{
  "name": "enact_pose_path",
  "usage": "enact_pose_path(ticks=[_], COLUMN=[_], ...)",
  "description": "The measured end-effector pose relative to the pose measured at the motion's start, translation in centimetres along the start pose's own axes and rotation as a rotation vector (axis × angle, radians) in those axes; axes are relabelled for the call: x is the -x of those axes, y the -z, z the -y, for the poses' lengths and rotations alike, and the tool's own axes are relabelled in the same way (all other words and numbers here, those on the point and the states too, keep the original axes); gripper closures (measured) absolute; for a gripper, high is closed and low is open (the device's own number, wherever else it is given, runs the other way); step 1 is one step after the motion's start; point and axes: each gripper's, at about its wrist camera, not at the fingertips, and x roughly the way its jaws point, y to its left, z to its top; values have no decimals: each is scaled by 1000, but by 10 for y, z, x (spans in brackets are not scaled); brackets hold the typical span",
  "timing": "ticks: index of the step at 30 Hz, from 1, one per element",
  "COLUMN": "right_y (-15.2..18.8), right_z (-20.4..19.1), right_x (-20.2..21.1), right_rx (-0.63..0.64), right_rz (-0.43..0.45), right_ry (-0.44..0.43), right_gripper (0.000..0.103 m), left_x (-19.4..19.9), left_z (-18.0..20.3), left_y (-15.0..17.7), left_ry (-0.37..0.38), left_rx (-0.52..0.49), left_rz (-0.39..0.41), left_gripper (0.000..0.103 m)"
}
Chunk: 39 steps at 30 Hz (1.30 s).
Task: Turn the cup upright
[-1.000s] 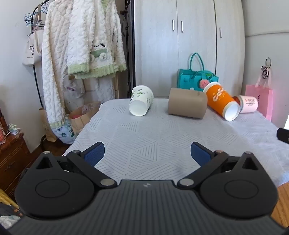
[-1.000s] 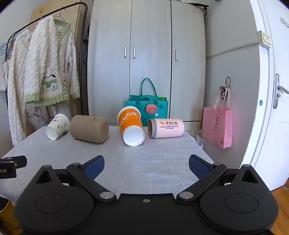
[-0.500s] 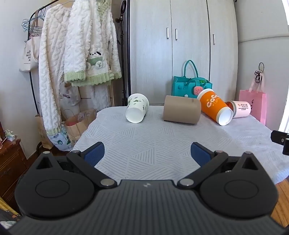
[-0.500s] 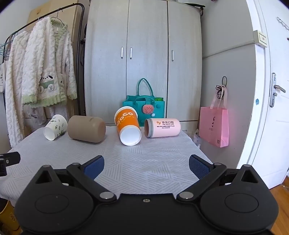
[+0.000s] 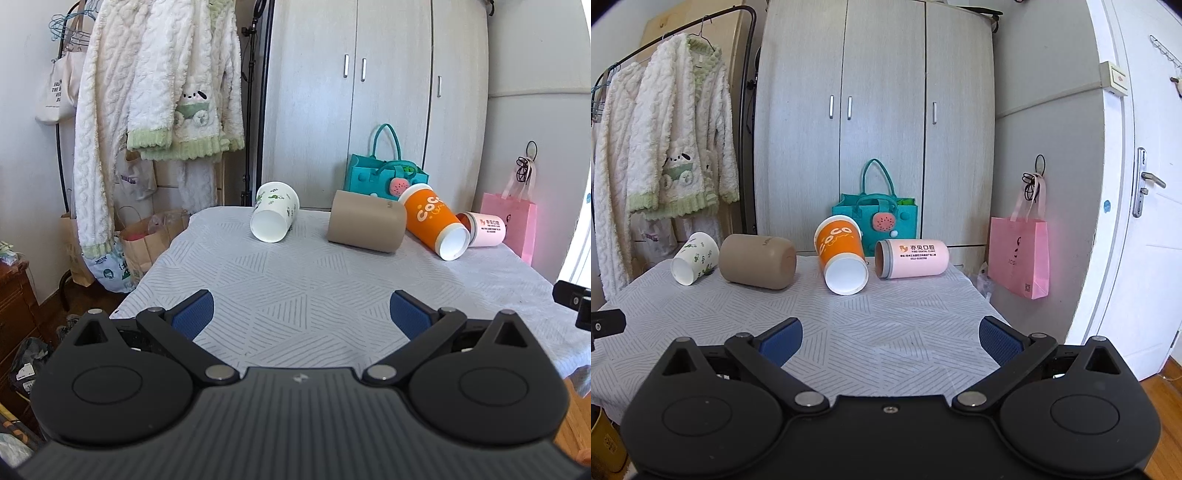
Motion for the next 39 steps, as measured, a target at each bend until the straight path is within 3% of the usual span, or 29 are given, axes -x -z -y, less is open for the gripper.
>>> enact_pose_path(ticks=[39], right_y=[4], right_z=[-2], right_x=[2], right_rx=[14], right_rz=[-19], right_ry=[-6], right_gripper=[0], left_x=[-5], left_z=[5], left_y=[6], left_ry=[30], left_rx=[8], left_rz=[-47], left_gripper=[0])
